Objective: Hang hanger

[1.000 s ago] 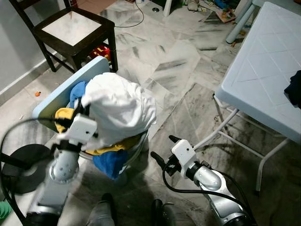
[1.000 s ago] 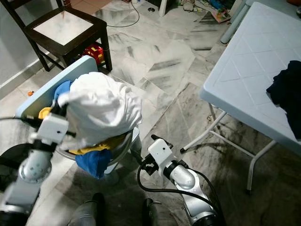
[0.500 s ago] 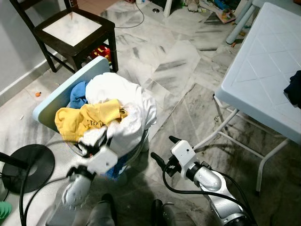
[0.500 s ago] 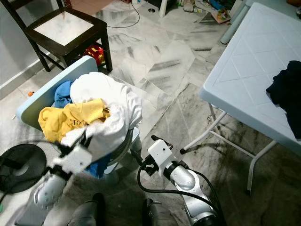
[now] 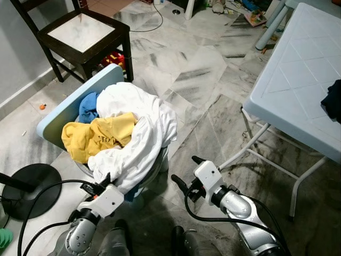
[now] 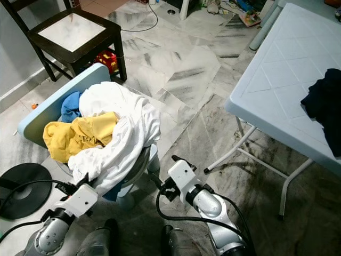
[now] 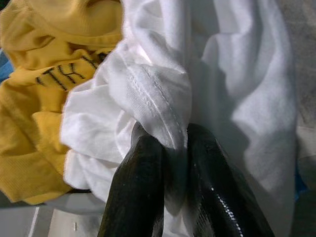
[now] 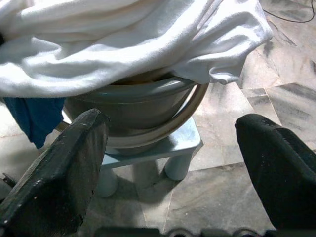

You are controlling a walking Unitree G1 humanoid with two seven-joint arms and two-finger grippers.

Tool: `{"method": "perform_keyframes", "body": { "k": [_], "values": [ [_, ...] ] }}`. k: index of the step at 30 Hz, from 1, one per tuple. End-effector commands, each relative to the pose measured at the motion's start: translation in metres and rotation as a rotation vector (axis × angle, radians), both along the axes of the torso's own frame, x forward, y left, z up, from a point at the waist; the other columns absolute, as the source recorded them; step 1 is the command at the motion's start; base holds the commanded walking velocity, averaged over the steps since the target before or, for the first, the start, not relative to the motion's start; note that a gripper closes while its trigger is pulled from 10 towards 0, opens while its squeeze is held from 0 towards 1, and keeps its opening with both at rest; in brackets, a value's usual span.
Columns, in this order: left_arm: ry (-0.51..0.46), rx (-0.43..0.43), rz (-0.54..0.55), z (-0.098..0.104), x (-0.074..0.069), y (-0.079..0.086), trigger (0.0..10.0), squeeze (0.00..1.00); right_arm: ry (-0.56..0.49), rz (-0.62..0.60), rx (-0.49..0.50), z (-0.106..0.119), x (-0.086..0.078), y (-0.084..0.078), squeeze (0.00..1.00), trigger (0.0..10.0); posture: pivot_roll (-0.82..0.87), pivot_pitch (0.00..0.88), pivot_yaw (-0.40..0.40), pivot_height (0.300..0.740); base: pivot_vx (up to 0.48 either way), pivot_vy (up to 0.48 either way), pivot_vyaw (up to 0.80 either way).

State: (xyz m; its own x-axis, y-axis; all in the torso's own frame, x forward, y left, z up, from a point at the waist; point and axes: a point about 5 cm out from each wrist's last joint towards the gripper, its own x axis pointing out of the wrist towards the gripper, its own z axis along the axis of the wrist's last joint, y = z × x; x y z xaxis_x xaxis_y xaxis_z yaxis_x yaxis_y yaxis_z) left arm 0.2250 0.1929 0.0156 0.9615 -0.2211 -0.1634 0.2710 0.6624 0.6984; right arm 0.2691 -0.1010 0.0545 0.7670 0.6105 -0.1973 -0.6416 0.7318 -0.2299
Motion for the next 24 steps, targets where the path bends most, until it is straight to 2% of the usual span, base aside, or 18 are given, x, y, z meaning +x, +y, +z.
{"method": "perform_keyframes", "body": {
  "k": [1,3,6,9,11,12,15,17,21,22,24],
  "values": [
    [0.021,0.016,-0.01,-0.01,-0.008,-0.004,10.0,1.0,0.012,0.006,-0.016,-0.003,-0.003,-0.002,0.0,10.0,0.05,0.275,-0.124,0.74,0.0,0.0,0.0],
    [-0.003,-0.001,-0.004,-0.012,-0.001,-0.01,10.0,1.0,0.014,0.009,-0.016,-0.004,-0.004,-0.001,0.0,10.0,0.05,0.277,-0.123,0.74,0.0,0.0,0.0],
    [-0.006,-0.013,-0.002,-0.012,0.0,-0.011,10.0,1.0,0.015,0.009,-0.017,-0.004,-0.004,-0.001,0.0,10.0,0.05,0.277,-0.123,0.74,0.0,0.0,0.0],
    [-0.056,-0.101,-0.026,-0.006,-0.003,-0.02,10.0,1.0,0.016,0.01,-0.017,-0.004,-0.004,0.0,0.0,10.0,0.06,0.279,-0.123,0.74,0.0,0.0,0.0],
    [-0.126,-0.133,-0.026,-0.002,-0.004,-0.02,10.0,1.0,0.016,0.01,-0.018,-0.004,-0.004,0.0,0.0,10.0,0.06,0.279,-0.121,0.74,0.0,0.0,0.0],
    [-0.126,-0.133,-0.026,-0.002,-0.004,-0.02,10.0,1.0,0.016,0.01,-0.018,-0.004,-0.004,0.0,0.0,10.0,0.06,0.279,-0.121,0.74,0.0,0.0,0.0],
    [-0.171,-0.142,-0.009,-0.001,-0.004,-0.014,10.0,1.0,0.017,0.009,-0.019,-0.005,-0.003,0.001,0.0,10.0,0.06,0.279,-0.121,0.74,0.0,0.0,0.0],
    [-0.177,-0.152,0.015,-0.002,-0.004,0.0,10.0,1.0,0.02,0.012,-0.02,-0.006,-0.004,0.001,0.0,10.0,0.07,0.279,-0.122,0.74,0.0,0.0,0.0],
    [-0.17,-0.159,0.045,-0.004,-0.004,0.01,10.0,1.0,0.02,0.014,-0.021,-0.006,-0.003,0.001,0.0,10.0,0.07,0.278,-0.122,0.74,0.0,0.0,0.0],
    [-0.159,-0.174,0.087,-0.005,-0.004,0.019,10.0,1.0,0.02,0.014,-0.021,-0.006,-0.003,0.001,0.0,10.0,0.07,0.278,-0.123,0.74,0.0,0.0,0.0],
    [-0.135,-0.182,0.122,-0.009,-0.004,0.025,10.0,1.0,0.02,0.015,-0.021,-0.006,-0.003,0.001,0.0,10.0,0.07,0.279,-0.125,0.74,0.0,0.0,0.0]
  ]
}}
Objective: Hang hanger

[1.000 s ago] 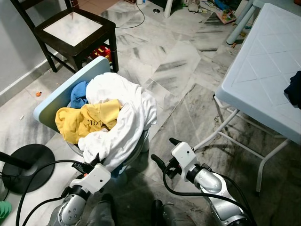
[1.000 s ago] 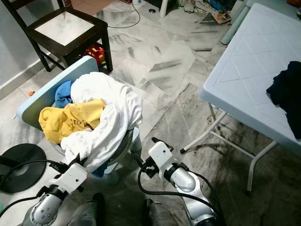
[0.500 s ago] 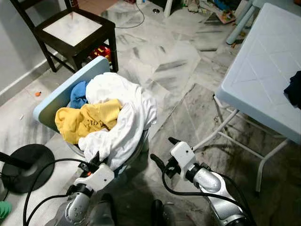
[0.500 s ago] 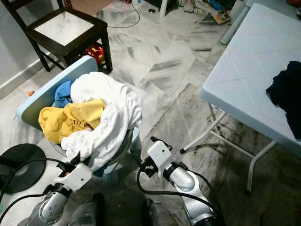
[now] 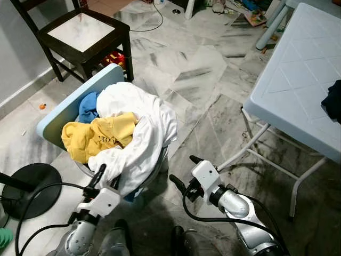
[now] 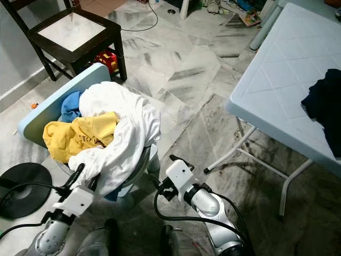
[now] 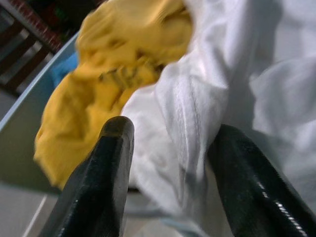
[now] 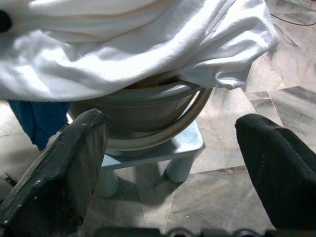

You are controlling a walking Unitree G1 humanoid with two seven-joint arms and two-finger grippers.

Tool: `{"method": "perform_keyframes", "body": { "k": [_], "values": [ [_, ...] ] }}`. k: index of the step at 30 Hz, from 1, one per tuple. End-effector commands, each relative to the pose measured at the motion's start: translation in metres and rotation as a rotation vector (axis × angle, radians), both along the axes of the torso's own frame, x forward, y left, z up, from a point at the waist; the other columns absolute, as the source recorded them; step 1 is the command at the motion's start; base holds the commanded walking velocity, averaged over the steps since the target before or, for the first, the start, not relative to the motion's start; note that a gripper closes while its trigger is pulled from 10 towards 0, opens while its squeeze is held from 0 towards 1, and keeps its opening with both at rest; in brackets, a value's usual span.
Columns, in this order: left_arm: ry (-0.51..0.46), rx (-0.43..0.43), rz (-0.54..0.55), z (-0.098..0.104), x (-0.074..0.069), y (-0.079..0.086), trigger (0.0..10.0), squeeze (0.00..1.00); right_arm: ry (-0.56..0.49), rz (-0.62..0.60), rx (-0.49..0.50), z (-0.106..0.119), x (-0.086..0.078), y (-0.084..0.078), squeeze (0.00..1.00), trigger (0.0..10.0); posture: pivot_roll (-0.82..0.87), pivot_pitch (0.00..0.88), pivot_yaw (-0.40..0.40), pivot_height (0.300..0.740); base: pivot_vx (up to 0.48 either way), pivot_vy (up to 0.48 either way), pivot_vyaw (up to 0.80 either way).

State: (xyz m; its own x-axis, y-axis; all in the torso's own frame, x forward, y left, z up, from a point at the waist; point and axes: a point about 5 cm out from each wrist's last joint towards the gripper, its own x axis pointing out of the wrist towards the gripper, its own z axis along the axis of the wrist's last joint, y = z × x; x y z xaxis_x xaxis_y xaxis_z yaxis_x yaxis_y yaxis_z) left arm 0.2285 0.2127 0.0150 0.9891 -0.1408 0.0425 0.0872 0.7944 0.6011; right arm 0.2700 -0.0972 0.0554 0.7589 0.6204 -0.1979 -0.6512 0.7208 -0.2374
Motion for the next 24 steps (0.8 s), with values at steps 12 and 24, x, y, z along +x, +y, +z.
{"method": "perform_keyframes", "body": {
  "k": [12,24],
  "values": [
    [0.254,-0.176,-0.04,-0.019,0.015,-0.015,10.0,1.0,0.027,0.014,-0.016,-0.007,-0.003,0.001,0.0,10.0,0.08,0.278,-0.127,0.74,0.0,0.0,0.0],
    [0.305,-0.352,0.11,-0.017,0.026,0.006,10.0,1.0,0.032,0.012,-0.017,-0.009,-0.001,0.001,0.0,10.0,0.1,0.272,-0.128,0.74,0.0,0.0,0.0]
  ]
}}
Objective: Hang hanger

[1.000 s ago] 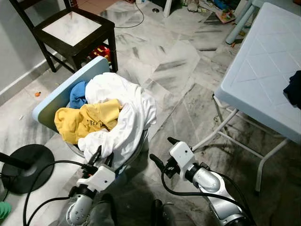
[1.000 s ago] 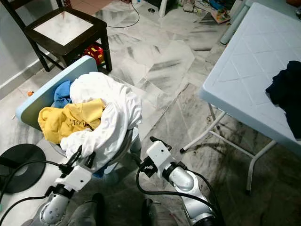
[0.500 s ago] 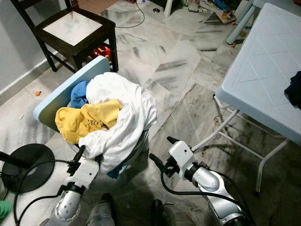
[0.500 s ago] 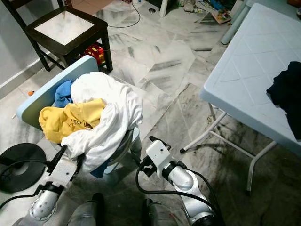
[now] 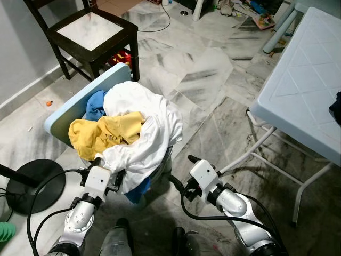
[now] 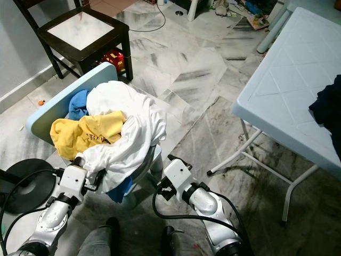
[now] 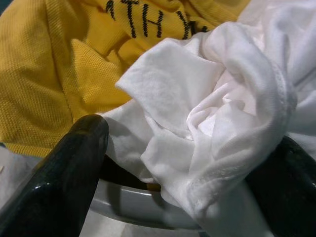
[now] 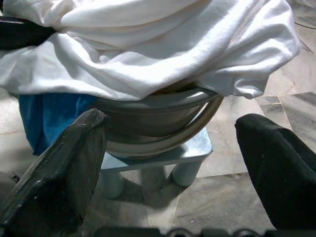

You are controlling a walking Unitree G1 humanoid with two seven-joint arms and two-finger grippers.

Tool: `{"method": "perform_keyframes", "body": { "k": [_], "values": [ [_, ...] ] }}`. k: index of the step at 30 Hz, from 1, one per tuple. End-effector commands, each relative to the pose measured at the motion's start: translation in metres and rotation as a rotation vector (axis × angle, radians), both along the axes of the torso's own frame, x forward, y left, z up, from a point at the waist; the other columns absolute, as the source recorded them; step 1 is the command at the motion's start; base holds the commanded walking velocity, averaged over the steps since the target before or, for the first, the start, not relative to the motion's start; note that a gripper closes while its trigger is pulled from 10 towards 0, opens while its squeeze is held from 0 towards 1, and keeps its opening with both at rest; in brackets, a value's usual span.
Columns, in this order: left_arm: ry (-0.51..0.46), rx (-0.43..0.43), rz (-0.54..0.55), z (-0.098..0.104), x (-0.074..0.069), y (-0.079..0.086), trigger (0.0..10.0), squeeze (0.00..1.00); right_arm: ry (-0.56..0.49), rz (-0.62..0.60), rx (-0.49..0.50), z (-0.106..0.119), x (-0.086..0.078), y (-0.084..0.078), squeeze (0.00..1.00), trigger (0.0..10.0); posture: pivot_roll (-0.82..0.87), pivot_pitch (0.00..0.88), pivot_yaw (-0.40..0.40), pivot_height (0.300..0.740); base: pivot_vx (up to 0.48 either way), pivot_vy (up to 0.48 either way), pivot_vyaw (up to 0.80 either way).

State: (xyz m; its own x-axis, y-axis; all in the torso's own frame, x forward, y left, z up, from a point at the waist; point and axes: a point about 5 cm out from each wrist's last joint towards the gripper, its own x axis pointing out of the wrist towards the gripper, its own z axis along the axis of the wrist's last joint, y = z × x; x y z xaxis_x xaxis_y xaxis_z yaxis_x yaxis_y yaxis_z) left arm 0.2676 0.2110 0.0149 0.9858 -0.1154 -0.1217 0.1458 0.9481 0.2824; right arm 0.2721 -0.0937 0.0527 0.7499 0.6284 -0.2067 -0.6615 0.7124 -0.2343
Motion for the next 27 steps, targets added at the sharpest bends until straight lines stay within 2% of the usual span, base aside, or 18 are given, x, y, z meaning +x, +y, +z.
{"method": "perform_keyframes", "body": {
  "k": [1,5,6,8,9,10,11,12,13,14,15,16,17,18,19,20,22,27],
  "values": [
    [0.11,-0.015,0.053,-0.017,-0.013,0.008,10.0,1.0,0.024,0.0,-0.015,-0.007,-0.003,-0.003,0.0,10.0,0.1,0.273,-0.129,0.74,0.0,0.0,0.0],
    [0.141,-0.009,0.061,-0.016,-0.009,0.011,10.0,0.99,0.031,0.004,-0.017,-0.01,-0.002,-0.001,0.0,10.0,0.13,0.273,-0.137,0.74,0.0,0.0,0.0],
    [0.195,0.045,0.097,-0.021,-0.009,0.015,10.0,0.78,0.031,-0.004,-0.01,-0.009,0.0,0.0,0.0,10.0,0.14,0.269,-0.145,0.74,0.0,0.0,0.0],
    [0.23,0.08,0.132,-0.023,-0.009,0.019,10.0,0.76,0.028,-0.011,-0.004,-0.008,0.002,0.002,0.0,10.0,0.14,0.272,-0.15,0.74,0.0,0.0,0.0],
    [0.036,0.033,0.093,-0.006,-0.006,0.006,10.0,0.71,0.032,-0.03,0.005,-0.008,0.005,0.003,0.0,10.0,0.15,0.27,-0.154,0.74,0.0,0.0,0.0],
    [-0.185,-0.046,0.099,0.023,-0.002,-0.01,10.0,0.53,0.034,-0.07,0.02,-0.007,0.012,0.005,0.0,10.0,0.17,0.255,-0.152,0.74,0.0,0.0,0.0],
    [-0.219,-0.082,0.135,0.031,0.002,-0.011,10.0,0.45,0.035,-0.091,0.032,-0.006,0.016,0.006,0.0,10.0,0.19,0.255,-0.15,0.74,0.0,0.0,0.0],
    [-0.195,-0.11,0.178,0.033,0.008,-0.01,10.0,0.42,0.042,-0.113,0.041,-0.007,0.019,0.004,0.0,10.0,0.2,0.251,-0.148,0.74,0.0,0.0,0.0],
    [-0.173,-0.143,0.235,0.037,0.018,-0.01,10.0,0.28,0.053,-0.144,0.052,-0.007,0.023,0.001,0.0,10.0,0.21,0.237,-0.146,0.74,0.0,0.0,0.0],
    [-0.152,-0.175,0.289,0.041,0.028,-0.011,10.0,0.28,0.067,-0.174,0.062,-0.007,0.026,-0.003,0.0,10.0,0.21,0.237,-0.146,0.74,0.0,0.0,0.0],
    [-0.176,-0.2,0.292,0.055,0.038,-0.023,10.0,0.19,0.082,-0.198,0.082,-0.007,0.03,-0.006,0.0,10.0,0.24,0.248,-0.142,0.74,0.0,0.0,0.0],
    [-0.228,-0.224,0.286,0.082,0.052,-0.042,10.0,0.16,0.094,-0.221,0.084,-0.007,0.034,-0.009,0.0,10.0,0.24,0.246,-0.146,0.74,0.0,0.0,0.0],
    [-0.228,-0.224,0.286,0.082,0.052,-0.042,10.0,0.16,0.094,-0.221,0.084,-0.007,0.034,-0.009,0.0,10.0,0.24,0.246,-0.146,0.74,0.0,0.0,0.0],
    [-0.274,-0.221,0.272,0.101,0.058,-0.051,10.0,0.13,0.091,-0.231,0.071,-0.007,0.037,-0.011,0.0,10.0,0.24,0.256,-0.153,0.74,0.0,0.0,0.0],
    [-0.291,-0.209,0.26,0.108,0.059,-0.053,10.0,0.11,0.093,-0.238,0.076,-0.006,0.038,-0.011,0.0,10.0,0.24,0.258,-0.156,0.74,0.0,0.0,0.0],
    [-0.32,-0.192,0.245,0.116,0.059,-0.055,10.0,0.0,0.099,-0.243,0.084,-0.006,0.039,-0.012,0.0,10.0,0.24,0.259,-0.161,0.74,0.0,0.0,0.0],
    [-0.348,-0.176,0.212,0.126,0.056,-0.057,10.0,0.0,0.101,-0.239,0.084,-0.006,0.039,-0.012,0.0,10.0,0.23,0.265,-0.161,0.74,0.0,0.0,0.0],
    [-0.328,-0.179,0.191,0.127,0.042,-0.055,10.0,0.0,0.099,-0.226,0.057,-0.012,0.035,-0.017,0.0,10.0,0.22,0.266,-0.16,0.74,0.0,0.0,0.0]
  ]
}}
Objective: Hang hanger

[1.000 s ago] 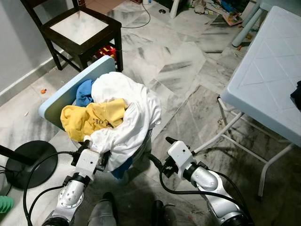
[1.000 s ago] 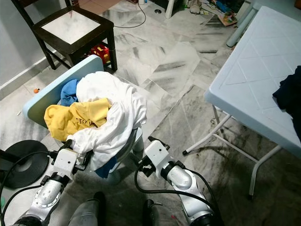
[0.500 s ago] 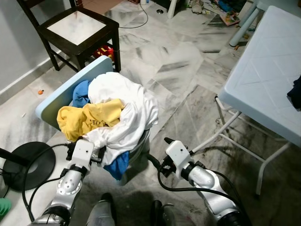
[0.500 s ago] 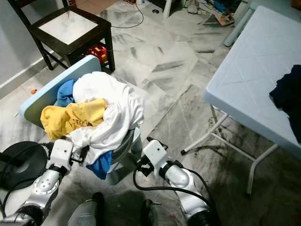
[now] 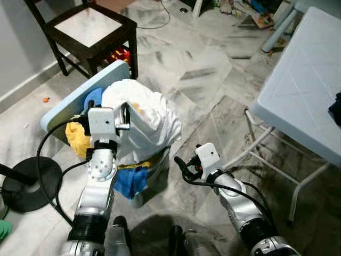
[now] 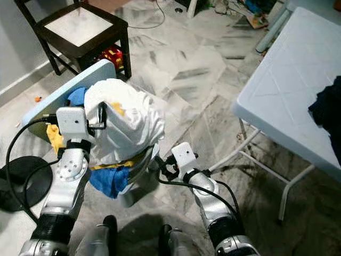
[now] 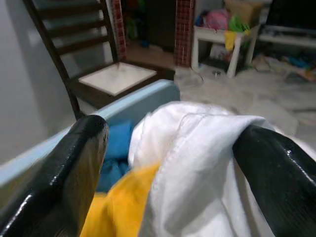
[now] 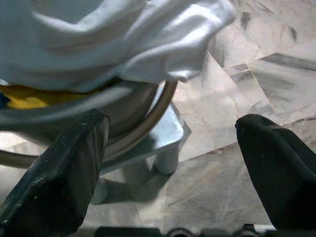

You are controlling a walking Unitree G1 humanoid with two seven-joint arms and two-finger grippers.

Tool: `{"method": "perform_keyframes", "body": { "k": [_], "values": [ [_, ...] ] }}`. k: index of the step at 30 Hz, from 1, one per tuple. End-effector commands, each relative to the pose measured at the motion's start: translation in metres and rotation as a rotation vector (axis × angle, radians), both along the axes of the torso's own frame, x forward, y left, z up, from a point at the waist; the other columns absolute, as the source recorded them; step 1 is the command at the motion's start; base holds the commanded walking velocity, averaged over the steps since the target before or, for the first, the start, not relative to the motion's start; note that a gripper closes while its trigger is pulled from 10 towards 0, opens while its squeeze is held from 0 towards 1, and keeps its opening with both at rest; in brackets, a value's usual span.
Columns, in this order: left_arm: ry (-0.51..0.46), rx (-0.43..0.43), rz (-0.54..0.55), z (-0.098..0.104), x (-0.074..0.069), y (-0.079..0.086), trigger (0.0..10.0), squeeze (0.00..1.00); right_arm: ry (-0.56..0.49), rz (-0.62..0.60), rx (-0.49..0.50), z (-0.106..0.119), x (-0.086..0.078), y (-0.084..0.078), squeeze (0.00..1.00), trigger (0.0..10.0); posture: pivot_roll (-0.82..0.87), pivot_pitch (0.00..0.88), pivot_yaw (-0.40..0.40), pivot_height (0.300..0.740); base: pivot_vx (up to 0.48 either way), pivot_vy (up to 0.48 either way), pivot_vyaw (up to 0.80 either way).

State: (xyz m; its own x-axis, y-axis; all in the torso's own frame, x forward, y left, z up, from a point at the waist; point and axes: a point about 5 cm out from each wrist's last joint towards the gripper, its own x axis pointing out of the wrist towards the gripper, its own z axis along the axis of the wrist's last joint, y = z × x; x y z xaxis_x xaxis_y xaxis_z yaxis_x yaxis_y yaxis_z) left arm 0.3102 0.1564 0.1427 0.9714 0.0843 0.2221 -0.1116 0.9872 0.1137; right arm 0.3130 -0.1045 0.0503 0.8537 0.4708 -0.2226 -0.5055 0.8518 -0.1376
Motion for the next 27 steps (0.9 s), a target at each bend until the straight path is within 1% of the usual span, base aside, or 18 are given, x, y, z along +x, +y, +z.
{"method": "perform_keyframes", "body": {
  "k": [1,2,3,4,5,6,7,9,11,13,14,16,19,20,21,23,25,27],
  "values": [
    [0.021,0.019,-0.038,-0.003,-0.009,-0.003,10.0,0.0,0.041,-0.025,-0.006,-0.011,-0.006,-0.01,0.0,10.0,0.21,0.267,-0.161,0.74,0.0,0.0,0.0],
    [0.031,0.036,-0.086,-0.007,-0.016,-0.007,10.0,0.0,0.045,-0.031,-0.004,-0.012,-0.006,-0.012,0.0,10.0,0.21,0.273,-0.17,0.74,0.0,0.0,0.0],
    [0.031,0.036,-0.086,-0.007,-0.016,-0.007,10.0,0.0,0.045,-0.031,-0.004,-0.012,-0.006,-0.012,0.0,10.0,0.21,0.273,-0.17,0.74,0.0,0.0,0.0],
    [0.069,0.05,-0.15,-0.014,-0.027,-0.013,10.0,0.0,0.048,-0.027,-0.003,-0.013,-0.007,-0.011,0.0,10.0,0.21,0.276,-0.178,0.74,0.0,0.0,0.0],
    [0.145,0.073,-0.19,-0.028,-0.041,-0.015,10.0,0.0,0.051,-0.014,-0.003,-0.013,-0.007,-0.01,0.0,10.0,0.21,0.277,-0.183,0.74,0.0,0.0,0.0],
    [0.145,0.073,-0.19,-0.028,-0.041,-0.015,10.0,0.0,0.051,-0.014,-0.003,-0.013,-0.007,-0.01,0.0,10.0,0.21,0.277,-0.183,0.74,0.0,0.0,0.0],
    [0.227,0.104,-0.206,-0.044,-0.052,-0.014,10.0,0.0,0.052,0.004,-0.006,-0.013,-0.007,-0.009,0.0,10.0,0.21,0.278,-0.183,0.74,0.0,0.0,0.0],
    [0.309,0.096,-0.194,-0.063,-0.071,-0.006,10.0,0.0,0.05,0.029,-0.015,-0.012,-0.007,-0.007,0.0,10.0,0.22,0.285,-0.185,0.74,0.0,0.0,0.0],
    [0.378,0.166,-0.186,-0.078,-0.09,0.003,10.0,0.0,0.055,0.03,-0.018,-0.012,-0.006,-0.007,0.0,10.0,0.23,0.29,-0.186,0.74,0.0,0.0,0.0],
    [0.4,0.188,-0.177,-0.082,-0.095,0.007,10.0,0.0,0.058,0.029,-0.019,-0.013,-0.005,-0.007,0.0,10.0,0.23,0.293,-0.187,0.74,0.0,0.0,0.0],
    [0.432,0.227,-0.158,-0.086,-0.101,0.012,10.0,0.0,0.061,0.029,-0.02,-0.013,-0.005,-0.007,0.0,10.0,0.24,0.294,-0.188,0.74,0.0,0.0,0.0],
    [0.445,0.262,-0.132,-0.087,-0.104,0.016,10.0,0.0,0.063,0.031,-0.02,-0.013,-0.005,-0.007,0.0,10.0,0.24,0.294,-0.188,0.74,0.0,0.0,0.0],
    [0.389,0.234,-0.084,-0.077,-0.103,0.019,10.0,0.0,0.066,0.043,-0.018,-0.014,-0.006,-0.005,0.0,10.0,0.24,0.295,-0.193,0.74,0.0,0.0,0.0],
    [0.301,0.244,-0.08,-0.063,-0.098,0.019,10.0,0.0,0.065,0.049,-0.018,-0.014,-0.006,-0.004,0.0,10.0,0.24,0.297,-0.194,0.74,0.0,0.0,0.0],
    [0.272,0.249,-0.081,-0.058,-0.096,0.019,10.0,0.0,0.065,0.05,-0.018,-0.014,-0.006,-0.003,0.0,10.0,0.24,0.297,-0.194,0.74,0.0,0.0,0.0],
    [0.161,0.267,-0.051,-0.036,-0.087,0.019,10.0,0.0,0.066,0.054,-0.017,-0.014,-0.006,-0.001,0.0,10.0,0.25,0.297,-0.197,0.74,0.0,0.0,0.0],
    [0.076,0.27,-0.015,-0.017,-0.078,0.02,10.0,0.0,0.068,0.059,-0.018,-0.014,-0.006,0.0,0.0,10.0,0.25,0.298,-0.196,0.74,0.0,0.0,0.0],
    [0.039,0.258,0.016,-0.005,-0.069,0.024,10.0,0.0,0.068,0.061,-0.018,-0.014,-0.006,0.001,0.0,10.0,0.25,0.297,-0.195,0.74,0.0,0.0,0.0]
  ]
}}
